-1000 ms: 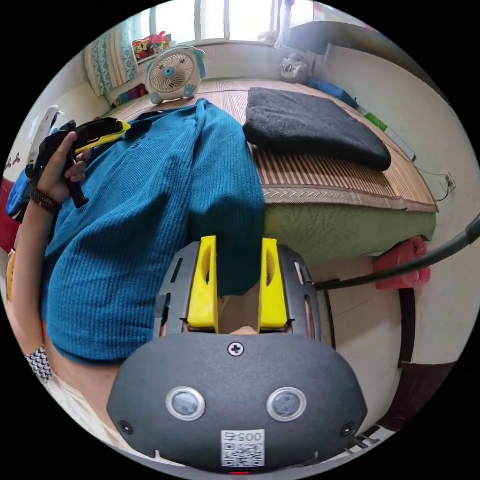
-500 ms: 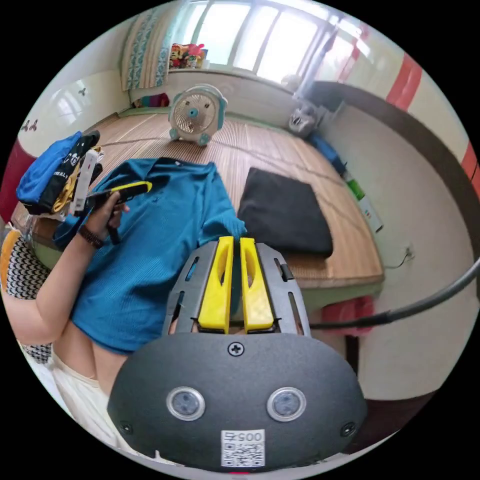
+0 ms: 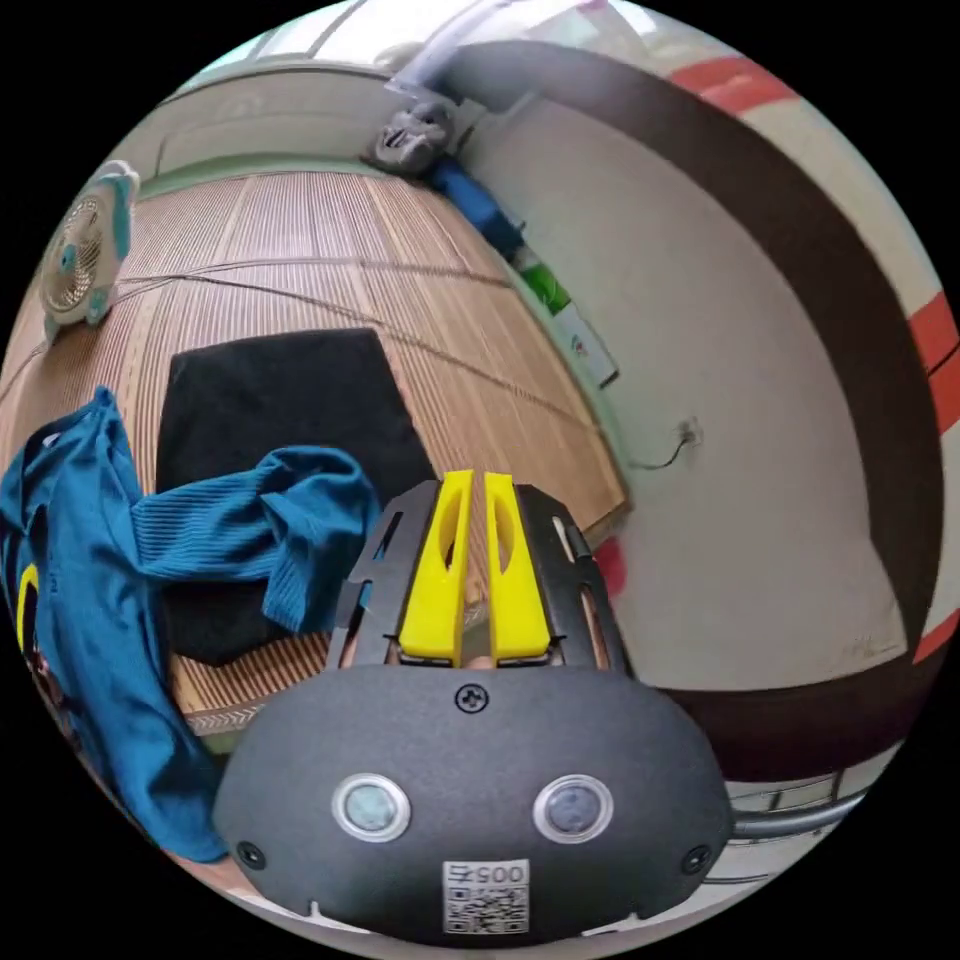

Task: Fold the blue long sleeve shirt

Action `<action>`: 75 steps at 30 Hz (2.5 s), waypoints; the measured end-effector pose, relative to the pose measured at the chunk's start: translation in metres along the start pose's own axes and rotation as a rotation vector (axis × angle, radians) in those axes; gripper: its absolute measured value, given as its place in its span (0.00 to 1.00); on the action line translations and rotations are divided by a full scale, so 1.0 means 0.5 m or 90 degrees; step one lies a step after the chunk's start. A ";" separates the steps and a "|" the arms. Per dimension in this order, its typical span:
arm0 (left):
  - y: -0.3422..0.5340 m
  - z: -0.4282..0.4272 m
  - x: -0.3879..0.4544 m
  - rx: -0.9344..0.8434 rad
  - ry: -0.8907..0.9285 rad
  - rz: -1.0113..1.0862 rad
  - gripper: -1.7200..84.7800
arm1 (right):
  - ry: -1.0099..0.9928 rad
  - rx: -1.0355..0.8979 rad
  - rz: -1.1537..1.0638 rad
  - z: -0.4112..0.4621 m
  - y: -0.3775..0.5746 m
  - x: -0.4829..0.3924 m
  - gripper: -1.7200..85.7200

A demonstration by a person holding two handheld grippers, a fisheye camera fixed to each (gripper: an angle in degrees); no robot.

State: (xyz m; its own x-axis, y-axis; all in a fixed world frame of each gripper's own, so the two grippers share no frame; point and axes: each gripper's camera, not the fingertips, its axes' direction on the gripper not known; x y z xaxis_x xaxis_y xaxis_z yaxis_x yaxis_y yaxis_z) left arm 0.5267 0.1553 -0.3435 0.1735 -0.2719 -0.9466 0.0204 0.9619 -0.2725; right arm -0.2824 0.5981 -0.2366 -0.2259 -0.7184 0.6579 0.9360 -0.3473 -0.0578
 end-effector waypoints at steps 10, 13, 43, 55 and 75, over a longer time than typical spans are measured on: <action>0.004 0.027 0.021 -0.009 0.005 0.014 0.07 | -0.148 0.123 -0.296 -0.022 0.245 -0.134 0.11; 0.006 0.035 0.029 -0.014 -0.001 0.018 0.07 | -0.148 0.135 -0.325 -0.016 0.267 -0.148 0.13; 0.030 0.096 0.086 -0.077 0.000 0.071 0.07 | -0.244 0.217 0.028 -0.272 0.045 0.352 0.00; 0.038 0.089 0.072 -0.092 -0.008 0.070 0.07 | -0.115 0.018 0.141 0.004 -0.038 0.400 0.00; 0.081 -0.108 -0.093 0.053 -0.047 -0.067 0.07 | -0.292 0.225 -0.324 -0.129 -0.094 -0.270 0.09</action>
State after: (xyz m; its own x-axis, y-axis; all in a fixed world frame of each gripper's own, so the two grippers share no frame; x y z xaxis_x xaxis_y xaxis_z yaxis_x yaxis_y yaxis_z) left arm 0.4665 0.2052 -0.3197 0.2384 -0.3708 -0.8976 0.1226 0.9283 -0.3509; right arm -0.3135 0.6724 -0.3711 -0.5888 -0.1727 0.7896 0.7951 -0.2996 0.5273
